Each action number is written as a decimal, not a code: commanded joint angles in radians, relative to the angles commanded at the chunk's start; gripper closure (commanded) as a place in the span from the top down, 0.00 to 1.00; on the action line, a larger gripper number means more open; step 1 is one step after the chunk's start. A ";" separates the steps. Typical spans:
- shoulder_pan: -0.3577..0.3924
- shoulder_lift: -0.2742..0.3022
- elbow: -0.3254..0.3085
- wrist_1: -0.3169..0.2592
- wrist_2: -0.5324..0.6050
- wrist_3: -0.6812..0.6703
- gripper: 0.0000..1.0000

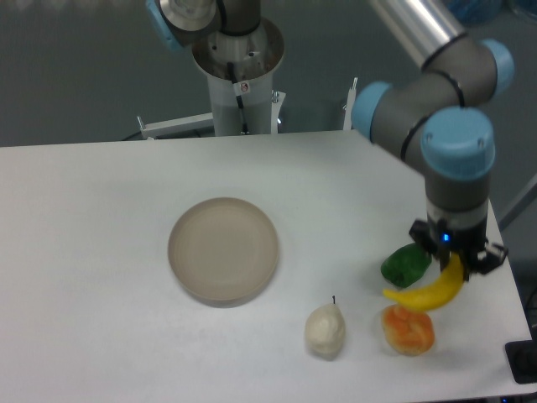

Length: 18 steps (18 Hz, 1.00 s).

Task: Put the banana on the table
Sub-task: 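Carry the held banana past the green pepper toward the plate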

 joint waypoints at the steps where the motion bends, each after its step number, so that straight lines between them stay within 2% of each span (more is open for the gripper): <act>1: 0.011 0.024 -0.024 -0.006 0.000 0.024 0.33; 4: 0.032 0.084 -0.127 -0.005 -0.003 0.092 0.32; 7: 0.054 0.170 -0.239 -0.005 -0.005 0.159 0.32; 10: 0.057 0.219 -0.325 -0.008 0.000 0.175 0.33; 15: 0.061 0.247 -0.448 0.000 -0.012 0.138 0.32; 18: 0.072 0.244 -0.495 0.007 -0.076 0.019 0.32</act>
